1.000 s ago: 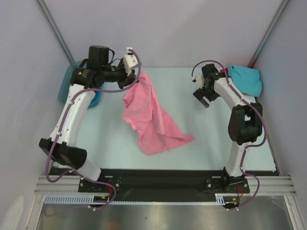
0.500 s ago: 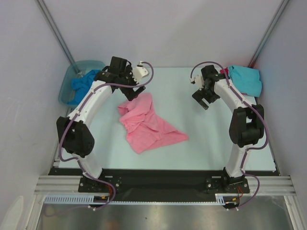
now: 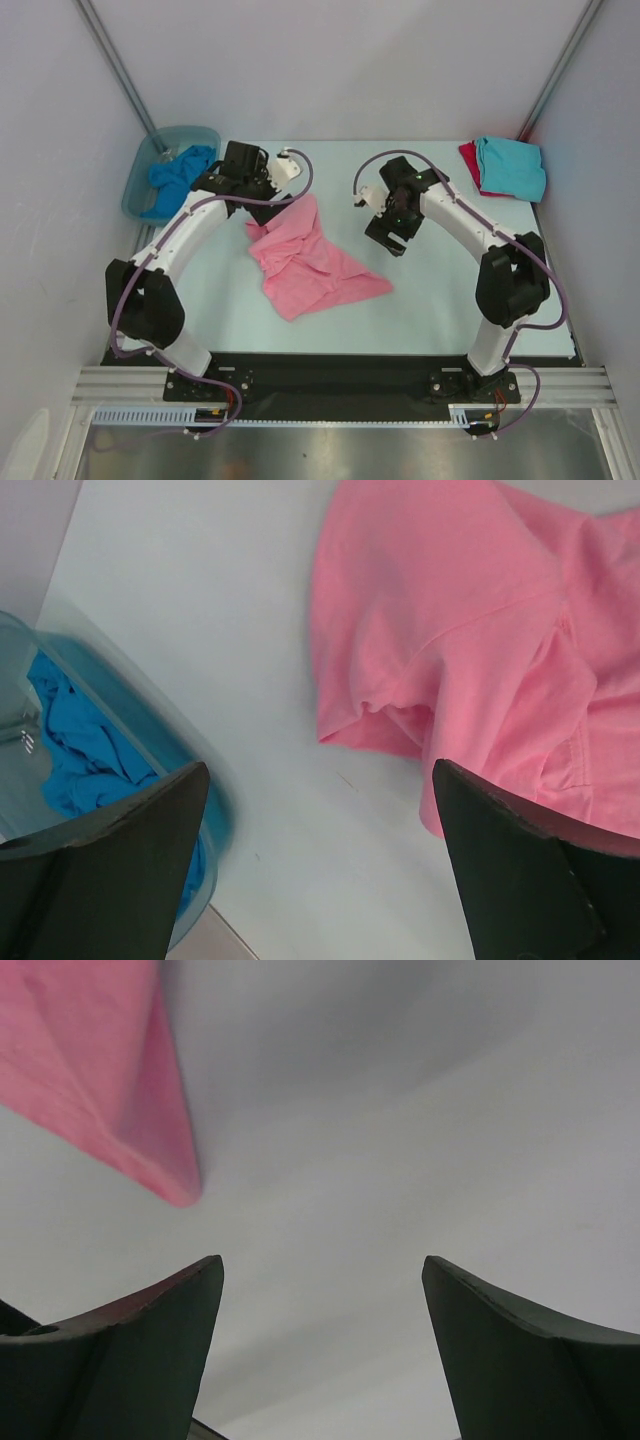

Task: Fold and stack the t-shirts
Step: Move the tshirt to the center of the board

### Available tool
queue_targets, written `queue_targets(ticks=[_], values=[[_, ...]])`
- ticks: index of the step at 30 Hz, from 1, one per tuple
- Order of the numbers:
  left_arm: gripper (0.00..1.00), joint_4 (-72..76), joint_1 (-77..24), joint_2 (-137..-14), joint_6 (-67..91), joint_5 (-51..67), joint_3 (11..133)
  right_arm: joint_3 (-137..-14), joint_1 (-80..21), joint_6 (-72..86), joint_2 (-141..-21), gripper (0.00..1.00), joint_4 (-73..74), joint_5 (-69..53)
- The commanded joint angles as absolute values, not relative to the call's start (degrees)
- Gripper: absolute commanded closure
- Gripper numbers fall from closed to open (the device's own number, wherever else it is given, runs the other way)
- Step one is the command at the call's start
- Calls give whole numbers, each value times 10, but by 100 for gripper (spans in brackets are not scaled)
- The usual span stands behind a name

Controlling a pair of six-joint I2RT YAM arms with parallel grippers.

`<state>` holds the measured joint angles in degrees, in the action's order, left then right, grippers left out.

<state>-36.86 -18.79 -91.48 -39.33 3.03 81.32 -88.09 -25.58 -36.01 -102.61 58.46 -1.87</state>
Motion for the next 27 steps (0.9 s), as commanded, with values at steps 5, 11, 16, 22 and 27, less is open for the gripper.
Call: queue_targets(ticks=[5,11,16,22,27], values=[[0,-329,-188,-919,-374,-24,813,-865,-294,-378,-1022,13,574,-51],[0,-327,-188,-930,-361,-48,811,-869,-315,-379,-1036,13,561,-48],[0,-319,-188,-926,-381,-23,770,-868,-323,-386,-1046,12,534,0],[0,-329,-188,-880,-461,115,708,-875,-291,-413,-1041,10,519,81],[0,-360,-189,-890,-488,150,708,-882,-259,-432,-1031,8,519,105]])
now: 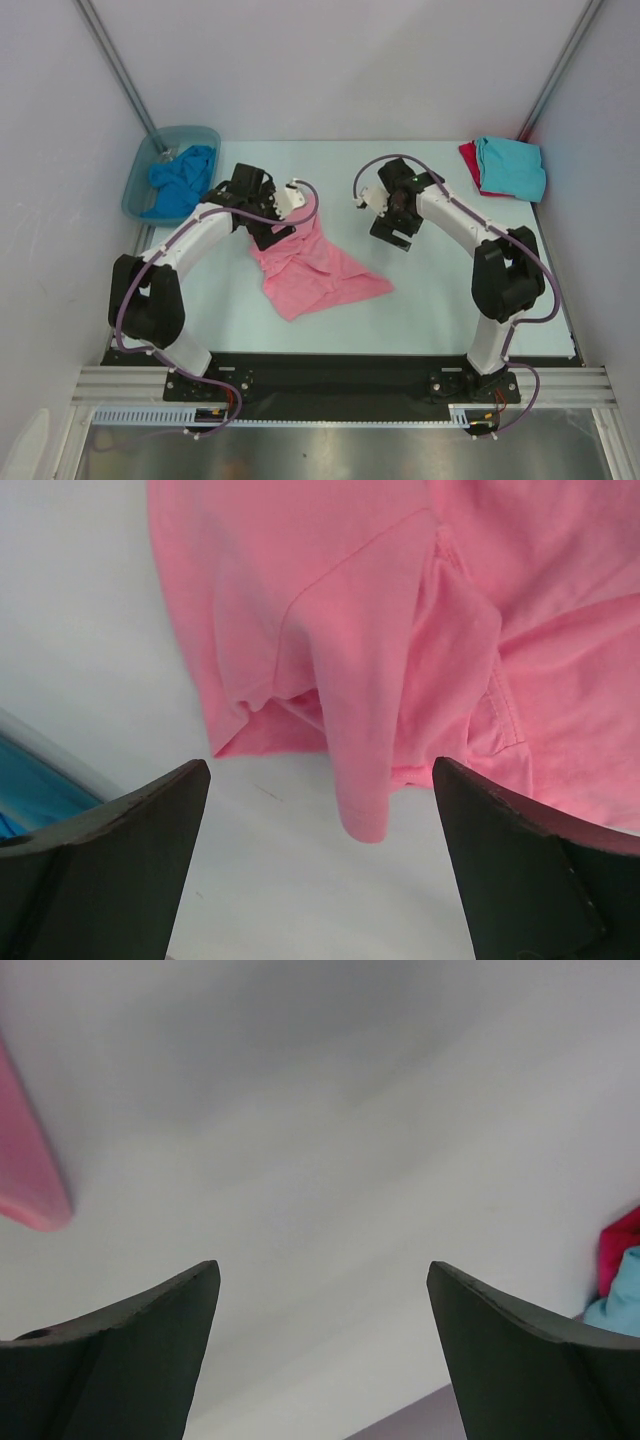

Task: Fold and stack the t-shirts
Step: Move the tshirt to the center of the board, then flatten the tshirt out

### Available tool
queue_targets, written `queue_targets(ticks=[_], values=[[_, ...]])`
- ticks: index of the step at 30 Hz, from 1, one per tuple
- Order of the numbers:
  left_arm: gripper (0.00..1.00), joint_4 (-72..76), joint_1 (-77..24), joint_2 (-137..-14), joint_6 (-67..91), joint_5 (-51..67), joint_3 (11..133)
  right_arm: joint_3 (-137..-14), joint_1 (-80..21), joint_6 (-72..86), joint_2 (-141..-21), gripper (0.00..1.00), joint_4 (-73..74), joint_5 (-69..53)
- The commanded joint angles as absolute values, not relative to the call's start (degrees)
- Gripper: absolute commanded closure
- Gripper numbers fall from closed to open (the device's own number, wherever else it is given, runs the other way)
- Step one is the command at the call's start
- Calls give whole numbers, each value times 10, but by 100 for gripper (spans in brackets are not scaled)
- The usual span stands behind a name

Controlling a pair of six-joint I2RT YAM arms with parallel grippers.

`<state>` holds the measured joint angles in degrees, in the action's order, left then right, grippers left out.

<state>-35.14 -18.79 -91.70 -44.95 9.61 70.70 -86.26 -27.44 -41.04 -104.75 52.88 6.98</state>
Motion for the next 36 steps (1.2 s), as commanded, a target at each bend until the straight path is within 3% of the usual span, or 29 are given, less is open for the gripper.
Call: queue_targets(ticks=[1,14,16,17,18,25,30,36], values=[[0,-359,-189,-900,-490,148,708,-882,-252,-434,-1029,8,519,107],[1,-296,-189,-997,-497,87,699,-898,-242,-439,-1022,7,524,123],[22,-291,-189,-1011,-492,82,710,-903,-242,-438,-1025,7,525,124],[77,-288,-189,-1014,-483,79,715,-904,-242,-437,-1026,7,525,124],[99,-286,-188,-1013,-478,76,722,-905,-242,-436,-1027,7,525,124],[100,-258,-185,-925,-448,93,751,-905,-243,-432,-1034,7,524,126],[100,-297,-171,-912,-358,71,903,-904,-243,-425,-1040,7,521,120],[100,-284,-174,-920,-321,18,990,-914,-249,-423,-1056,7,512,120]])
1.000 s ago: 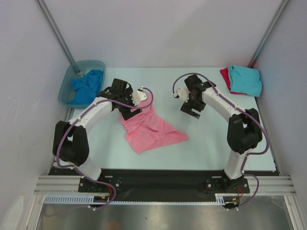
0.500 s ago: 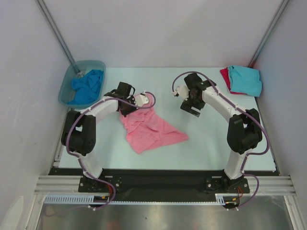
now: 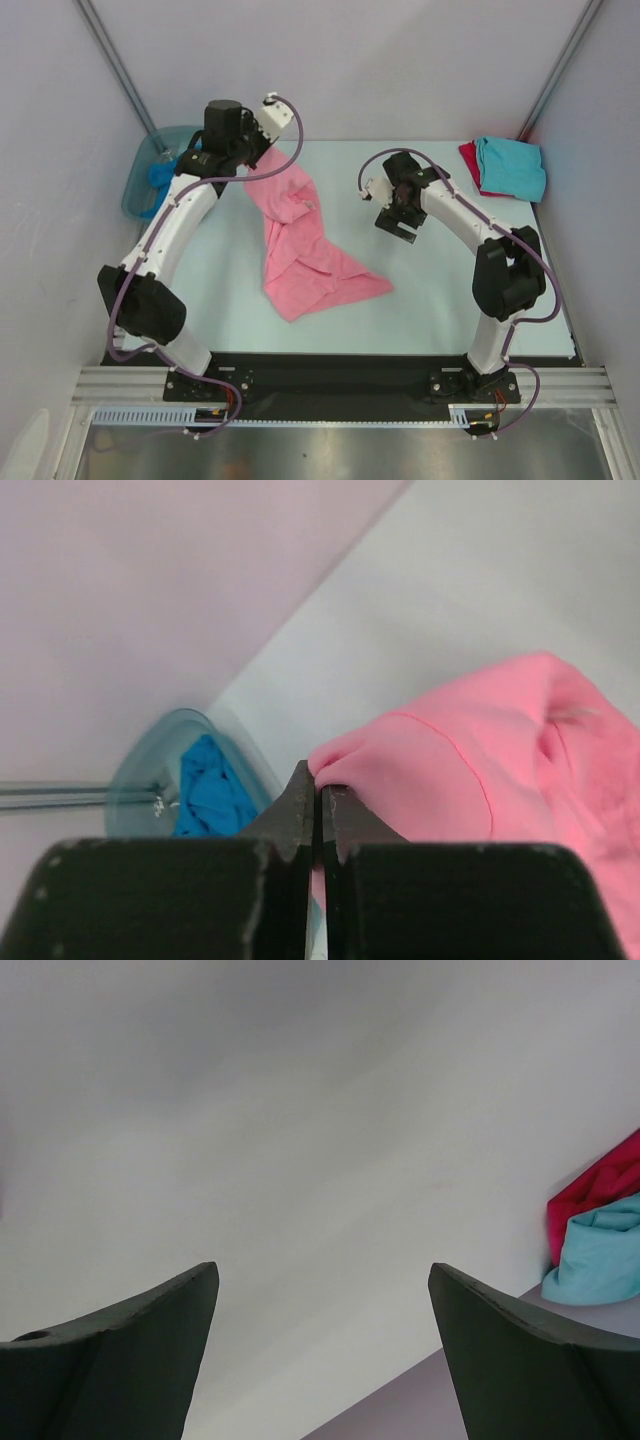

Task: Fold and stack the t-shirts
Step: Flatten the tshirt out

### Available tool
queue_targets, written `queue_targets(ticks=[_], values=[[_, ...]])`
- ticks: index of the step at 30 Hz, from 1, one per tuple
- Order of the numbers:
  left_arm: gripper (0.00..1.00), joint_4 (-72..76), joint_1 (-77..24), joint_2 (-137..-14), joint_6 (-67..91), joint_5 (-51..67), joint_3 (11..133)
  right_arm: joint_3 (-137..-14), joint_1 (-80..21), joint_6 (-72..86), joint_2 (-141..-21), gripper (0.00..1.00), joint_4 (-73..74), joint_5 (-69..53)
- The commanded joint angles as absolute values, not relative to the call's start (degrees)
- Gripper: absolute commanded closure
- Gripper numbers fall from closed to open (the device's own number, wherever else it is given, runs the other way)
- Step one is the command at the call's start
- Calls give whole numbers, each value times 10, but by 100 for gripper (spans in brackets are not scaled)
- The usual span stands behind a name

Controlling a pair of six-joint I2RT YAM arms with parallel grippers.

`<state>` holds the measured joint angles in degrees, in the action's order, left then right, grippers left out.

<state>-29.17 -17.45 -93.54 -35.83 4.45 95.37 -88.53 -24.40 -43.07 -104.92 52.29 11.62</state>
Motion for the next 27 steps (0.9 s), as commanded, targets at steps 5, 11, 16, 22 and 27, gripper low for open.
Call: queue_targets(ticks=[5,11,16,22,27], values=[[100,-284,-181,-918,-321,16,991,-921,-252,-421,-1060,7,507,117],[100,-279,-190,-920,-314,2,1000,-920,-252,-417,-1061,7,501,115],[100,-208,-206,-923,-313,-92,998,-926,-255,-405,-1062,7,481,125],[100,-171,-232,-927,-320,-114,1017,-924,-268,-402,-1064,7,465,130],[100,-147,-292,-918,-362,-75,1013,-923,-271,-404,-1069,7,457,144]])
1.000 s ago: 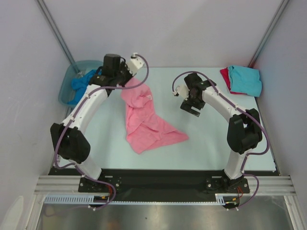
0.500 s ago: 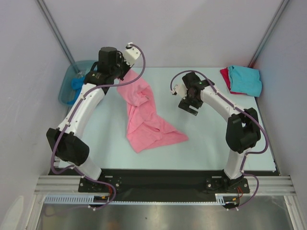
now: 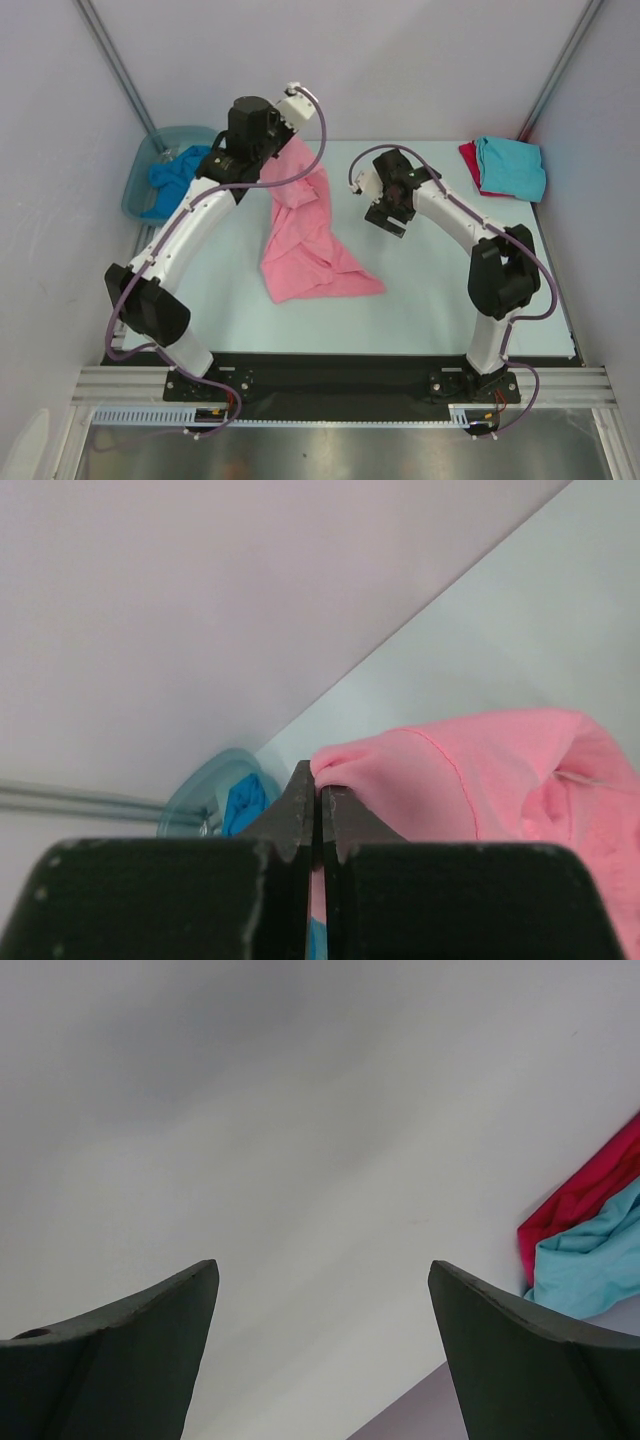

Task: Fold and stack the t-shirts
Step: Flatten the tshirt out

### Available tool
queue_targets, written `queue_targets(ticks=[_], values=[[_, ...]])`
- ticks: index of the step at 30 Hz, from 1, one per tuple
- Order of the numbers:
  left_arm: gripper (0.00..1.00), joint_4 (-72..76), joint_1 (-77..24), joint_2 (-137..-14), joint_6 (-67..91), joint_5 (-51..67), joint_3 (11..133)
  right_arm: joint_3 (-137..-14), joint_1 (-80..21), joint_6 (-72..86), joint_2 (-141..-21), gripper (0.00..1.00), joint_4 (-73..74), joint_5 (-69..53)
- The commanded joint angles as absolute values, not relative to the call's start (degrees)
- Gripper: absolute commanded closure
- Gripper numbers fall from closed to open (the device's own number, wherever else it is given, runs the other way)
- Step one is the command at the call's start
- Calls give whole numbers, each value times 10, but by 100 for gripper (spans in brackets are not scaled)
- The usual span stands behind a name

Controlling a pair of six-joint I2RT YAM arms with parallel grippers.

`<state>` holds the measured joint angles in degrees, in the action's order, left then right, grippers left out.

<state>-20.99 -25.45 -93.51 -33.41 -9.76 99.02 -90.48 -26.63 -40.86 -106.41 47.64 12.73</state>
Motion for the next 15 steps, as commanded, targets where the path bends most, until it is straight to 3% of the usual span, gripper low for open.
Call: queue_targets(ticks=[1,8,15], values=[[100,-128,-302,-917,-367,-60,1009,-922,-270,-404,-1069,7,449,148],[100,-96,-378,-951,-360,61,1054,-903,-244,-389,-1071,6,374,242],[100,-112,-402,-975,-308,184,1075,-895,-122,-357,-1070,3,263,392]])
